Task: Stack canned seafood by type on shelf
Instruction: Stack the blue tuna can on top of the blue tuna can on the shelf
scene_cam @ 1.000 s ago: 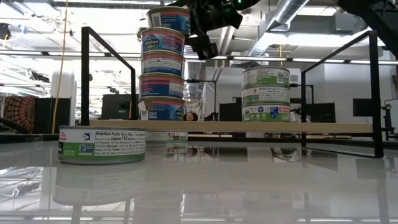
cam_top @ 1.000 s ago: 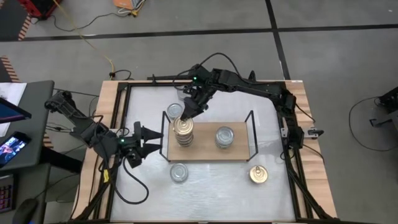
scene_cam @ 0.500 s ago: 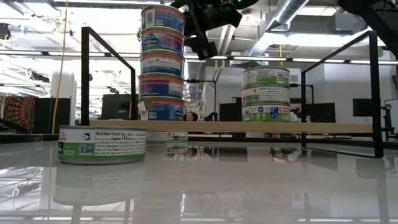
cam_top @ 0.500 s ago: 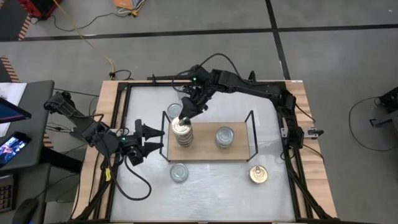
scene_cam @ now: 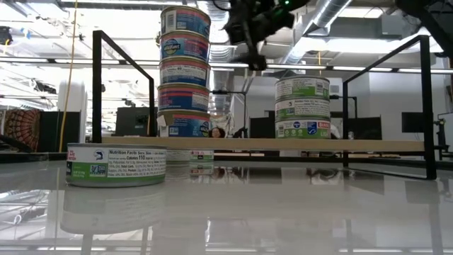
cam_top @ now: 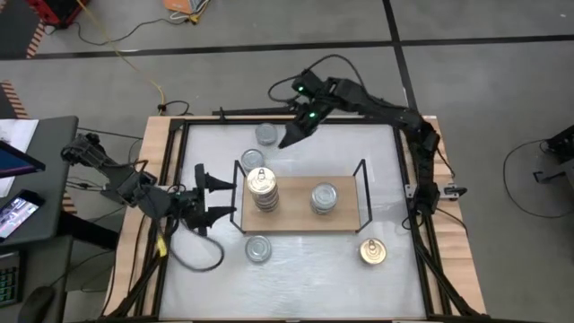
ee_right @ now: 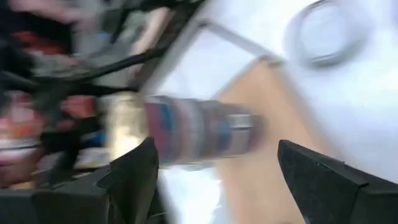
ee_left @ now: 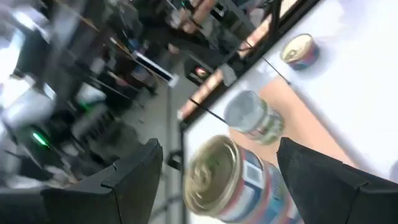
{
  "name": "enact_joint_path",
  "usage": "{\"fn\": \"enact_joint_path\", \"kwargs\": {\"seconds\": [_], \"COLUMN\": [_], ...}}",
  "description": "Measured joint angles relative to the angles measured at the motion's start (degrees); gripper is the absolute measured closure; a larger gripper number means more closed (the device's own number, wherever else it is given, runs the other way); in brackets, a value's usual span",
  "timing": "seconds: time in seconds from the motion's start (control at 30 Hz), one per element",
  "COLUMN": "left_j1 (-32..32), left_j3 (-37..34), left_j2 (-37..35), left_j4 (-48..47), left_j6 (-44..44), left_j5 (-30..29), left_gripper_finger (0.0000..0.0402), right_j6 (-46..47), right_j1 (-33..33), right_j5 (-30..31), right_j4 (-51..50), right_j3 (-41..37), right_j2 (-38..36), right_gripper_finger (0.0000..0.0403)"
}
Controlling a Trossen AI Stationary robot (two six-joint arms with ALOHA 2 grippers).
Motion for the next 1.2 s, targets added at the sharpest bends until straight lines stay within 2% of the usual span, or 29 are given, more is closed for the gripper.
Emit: {"fn": "enact_joint_path", "kwargs": {"seconds": [0.17,0.37,0.47,0.53,0.67,0.83,1.07,1.2], "left_j1": [7.5,19.3,24.2,26.3,28.5,28.6,28.6,28.6], "left_j3": [0.0,0.0,0.0,0.0,0.0,0.0,0.0,0.0], "left_j2": [-3.7,-7.8,-8.2,-8.2,-7.8,-6.9,-5.5,-5.3], "left_j4": [-6.5,-7.2,-8.7,-9.9,-10.4,-10.1,-10.0,-9.9], "left_j6": [-9.7,-17.3,-20.8,-22.5,-23.6,-24.2,-26.5,-28.2], "left_j5": [6.4,12.5,16.2,18.0,20.6,20.9,19.4,19.0], "left_gripper_finger": [0.0100,0.0100,0.0100,0.0100,0.0100,0.0100,0.0100,0.0100], "right_j6": [-8.1,-13.8,-16.9,-17.7,-16.5,-9.5,-1.8,0.2], "right_j1": [-0.9,1.4,3.1,4.6,7.2,12.3,29.6,41.1], "right_j5": [16.4,21.5,30.0,35.2,36.9,38.8,45.8,50.1], "right_j4": [-6.6,-10.7,-17.5,-18.6,-15.6,-5.7,7.6,15.9], "right_j3": [0.0,0.0,-0.4,-3.1,-11.8,-26.0,-42.4,-47.7], "right_j2": [-2.9,-5.1,-6.3,-8.2,-14.7,-28.1,-43.5,-47.0], "right_gripper_finger": [0.0053,0.0053,0.0053,0.0053,0.0053,0.0056,0.0057,0.0058]}}
